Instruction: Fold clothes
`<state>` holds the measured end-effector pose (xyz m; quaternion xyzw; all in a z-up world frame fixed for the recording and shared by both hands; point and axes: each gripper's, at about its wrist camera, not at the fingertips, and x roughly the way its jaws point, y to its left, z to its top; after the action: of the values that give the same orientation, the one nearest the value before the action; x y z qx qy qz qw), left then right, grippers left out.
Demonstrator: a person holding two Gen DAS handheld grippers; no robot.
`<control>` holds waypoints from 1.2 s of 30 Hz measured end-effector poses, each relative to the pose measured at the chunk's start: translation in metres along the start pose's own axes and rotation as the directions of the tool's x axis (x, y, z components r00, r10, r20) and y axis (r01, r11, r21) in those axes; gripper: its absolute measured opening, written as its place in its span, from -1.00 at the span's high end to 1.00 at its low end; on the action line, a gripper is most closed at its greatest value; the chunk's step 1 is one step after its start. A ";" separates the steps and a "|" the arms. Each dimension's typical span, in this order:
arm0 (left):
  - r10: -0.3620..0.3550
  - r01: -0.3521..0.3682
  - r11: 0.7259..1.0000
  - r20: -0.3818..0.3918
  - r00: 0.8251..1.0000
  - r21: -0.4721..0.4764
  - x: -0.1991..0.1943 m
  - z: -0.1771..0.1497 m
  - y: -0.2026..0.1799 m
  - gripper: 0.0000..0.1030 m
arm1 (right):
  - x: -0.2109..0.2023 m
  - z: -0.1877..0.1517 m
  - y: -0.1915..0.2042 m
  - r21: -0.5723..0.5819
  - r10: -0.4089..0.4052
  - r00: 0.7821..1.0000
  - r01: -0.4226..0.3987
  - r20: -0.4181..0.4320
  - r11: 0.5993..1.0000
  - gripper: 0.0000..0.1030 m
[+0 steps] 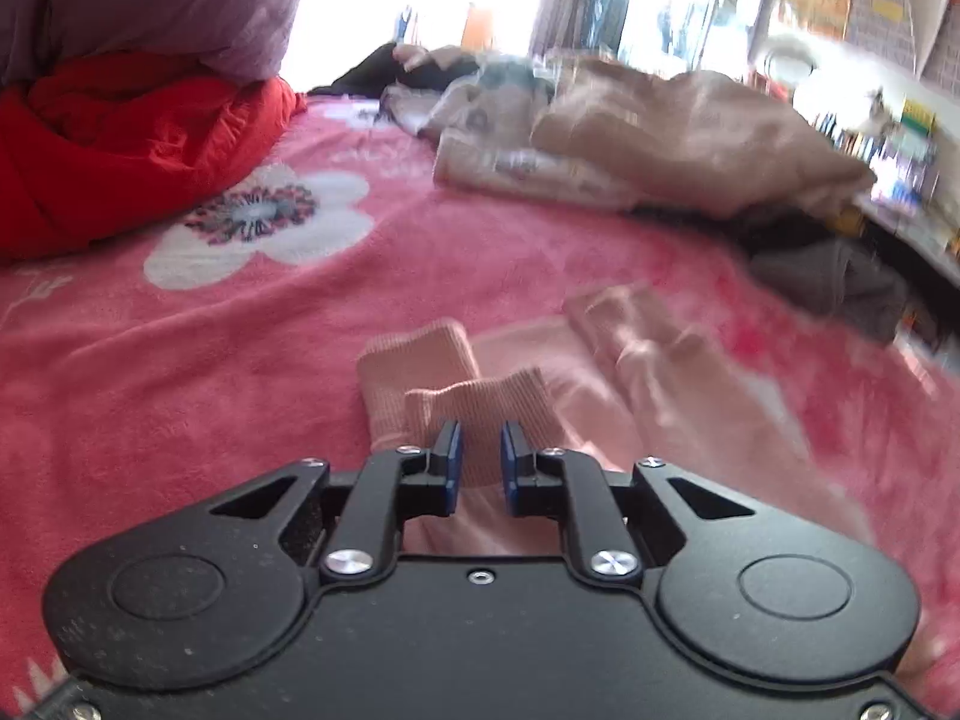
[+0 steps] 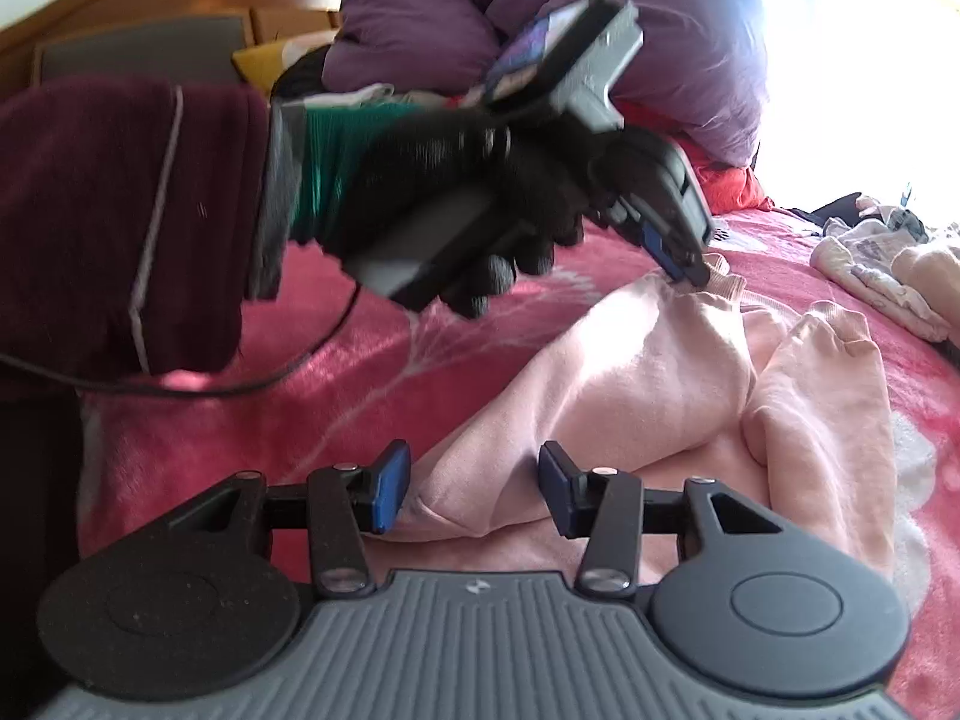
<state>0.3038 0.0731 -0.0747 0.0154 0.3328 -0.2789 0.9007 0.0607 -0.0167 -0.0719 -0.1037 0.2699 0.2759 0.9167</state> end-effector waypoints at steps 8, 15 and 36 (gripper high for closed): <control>0.018 -0.015 0.999 0.081 0.997 -0.032 -0.034 0.005 -0.012 0.38 | -0.044 0.012 -0.030 0.092 -0.048 0.996 0.042 0.070 0.995 0.07; 0.009 0.004 0.983 0.069 0.998 -0.185 -0.039 0.004 0.015 0.35 | -0.050 0.012 -0.060 0.115 -0.136 0.989 0.129 0.062 0.985 0.08; -0.108 0.112 0.958 0.029 0.994 -0.264 0.002 0.014 0.048 0.26 | 0.004 0.008 0.031 -0.208 -0.141 0.990 0.138 -0.001 0.968 0.07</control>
<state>0.3377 0.1096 -0.0722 -0.1258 0.3609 -0.2815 0.8801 0.0499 0.0135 -0.0690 -0.2197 0.2389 0.2366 0.9158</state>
